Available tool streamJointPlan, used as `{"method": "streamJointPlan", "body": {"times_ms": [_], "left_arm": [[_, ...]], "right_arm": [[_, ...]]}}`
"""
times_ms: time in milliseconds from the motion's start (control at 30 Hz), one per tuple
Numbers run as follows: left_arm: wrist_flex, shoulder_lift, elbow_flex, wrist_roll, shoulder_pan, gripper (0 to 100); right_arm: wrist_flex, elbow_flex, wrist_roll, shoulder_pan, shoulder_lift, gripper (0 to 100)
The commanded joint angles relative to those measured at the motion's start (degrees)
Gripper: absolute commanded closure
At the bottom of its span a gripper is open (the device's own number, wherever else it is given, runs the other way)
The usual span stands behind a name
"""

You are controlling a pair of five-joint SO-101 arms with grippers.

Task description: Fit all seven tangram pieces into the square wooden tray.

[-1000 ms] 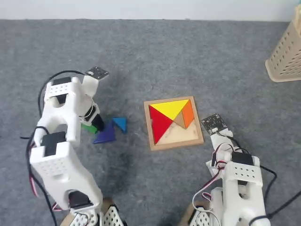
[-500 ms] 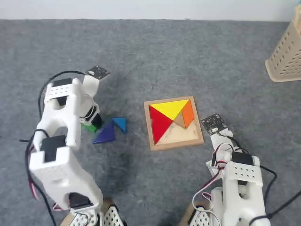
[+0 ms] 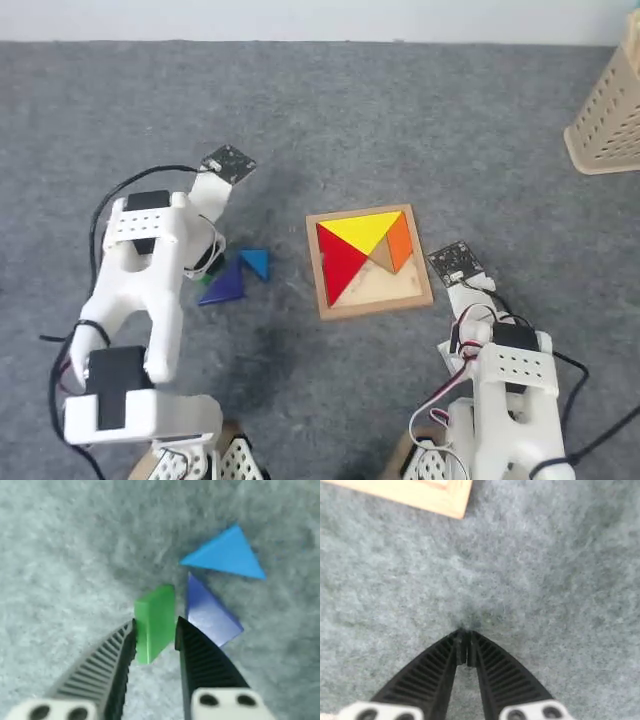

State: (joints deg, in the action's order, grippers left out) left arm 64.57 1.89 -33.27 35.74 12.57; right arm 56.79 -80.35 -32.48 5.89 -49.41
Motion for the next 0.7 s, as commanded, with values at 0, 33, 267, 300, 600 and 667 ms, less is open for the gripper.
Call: {"method": "streamJointPlan", "body": {"times_ms": [0,33,267,300,600,667], "left_arm": [[0.53,2.2,-0.13,-0.09,-0.53,88],[0.53,1.85,-0.13,-0.09,-0.62,88],[3.87,1.93,-1.1,-0.09,-5.19,88],[3.78,1.93,-1.1,-0.26,-5.63,88],[3.69,1.76,1.36,0.0,-2.2,88],[3.69,1.76,1.27,0.0,-2.2,88]], "right_arm": [[-0.57,0.09,-0.88,0.84,-0.75,99.2],[-0.57,0.09,-0.88,0.84,-0.75,99.2],[-0.57,0.09,-0.88,0.84,-0.75,99.2],[-0.57,0.09,-0.88,0.84,-0.75,99.2],[-0.57,0.09,-0.88,0.84,-0.75,99.2],[-0.57,0.09,-0.88,0.84,-0.75,99.2]]}}
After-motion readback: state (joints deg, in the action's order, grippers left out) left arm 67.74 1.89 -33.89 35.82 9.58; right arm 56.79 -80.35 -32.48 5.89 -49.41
